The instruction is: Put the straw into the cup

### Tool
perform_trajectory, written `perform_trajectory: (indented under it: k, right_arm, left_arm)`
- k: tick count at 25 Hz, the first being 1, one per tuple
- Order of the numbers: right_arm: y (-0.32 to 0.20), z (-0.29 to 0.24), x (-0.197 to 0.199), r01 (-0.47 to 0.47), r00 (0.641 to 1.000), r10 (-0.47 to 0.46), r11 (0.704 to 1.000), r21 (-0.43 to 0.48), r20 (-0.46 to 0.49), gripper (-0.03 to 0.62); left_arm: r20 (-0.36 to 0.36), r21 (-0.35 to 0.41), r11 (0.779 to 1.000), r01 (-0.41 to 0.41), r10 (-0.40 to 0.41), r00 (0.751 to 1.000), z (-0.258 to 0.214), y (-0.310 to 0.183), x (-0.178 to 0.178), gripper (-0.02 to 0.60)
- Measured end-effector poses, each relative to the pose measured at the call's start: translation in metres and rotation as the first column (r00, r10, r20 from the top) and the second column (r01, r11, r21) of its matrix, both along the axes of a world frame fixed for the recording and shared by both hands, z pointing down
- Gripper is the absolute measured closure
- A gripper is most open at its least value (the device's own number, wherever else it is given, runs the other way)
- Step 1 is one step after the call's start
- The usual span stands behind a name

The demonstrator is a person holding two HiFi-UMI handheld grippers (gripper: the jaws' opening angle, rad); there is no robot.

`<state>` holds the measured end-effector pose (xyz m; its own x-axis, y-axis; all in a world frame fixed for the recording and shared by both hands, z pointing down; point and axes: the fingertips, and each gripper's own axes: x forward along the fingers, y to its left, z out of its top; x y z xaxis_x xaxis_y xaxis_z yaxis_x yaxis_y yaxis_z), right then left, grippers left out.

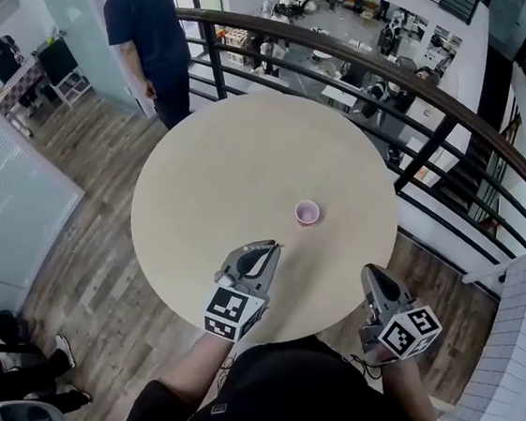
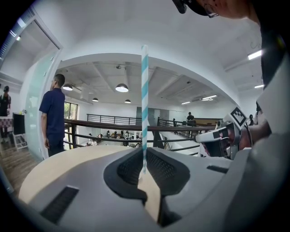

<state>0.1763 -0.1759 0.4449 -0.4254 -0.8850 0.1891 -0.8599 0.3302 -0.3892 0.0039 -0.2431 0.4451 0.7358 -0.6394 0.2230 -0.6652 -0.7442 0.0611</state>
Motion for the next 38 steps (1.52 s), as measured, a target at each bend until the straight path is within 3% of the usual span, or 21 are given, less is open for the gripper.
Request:
perform_trajectory:
  k: [10,17,24,30,38]
  right_arm:
    - [-0.057,0.041,0.012,0.056,0.998,-0.055,0.997,-0.051,0.023,0.571]
    - [-0.096,0.071,0.018,0.097,0.995,-0.095,0.991,-0.095,0.031,0.572]
    - [-0.148,0.100,0.048,0.127,0.991,-0.122,0.985,-0.120,0.047,0.572]
    - [-0.136,0.121,0.021,0.150,0.988,-0.143,0.976,-0.156,0.056,0.572]
    - [-0.145,0.141,0.033,0.150,0.988,-0.140,0.969,-0.196,0.066,0.572]
  left_arm:
    - [0.032,-0.035,0.998,0.043,-0.042,0.999,0.026,-0.062,0.014,0.554]
    - [0.069,-0.110,0.993,0.040,-0.033,0.997,0.066,-0.093,0.038,0.554]
    - [0.101,-0.155,0.988,0.028,-0.012,0.995,0.106,-0.141,0.093,0.554]
    - [0.121,-0.197,0.980,0.009,0.015,0.992,0.136,-0.134,0.084,0.554]
    - [0.149,-0.262,0.965,-0.009,0.049,0.988,0.175,-0.143,0.105,0.554]
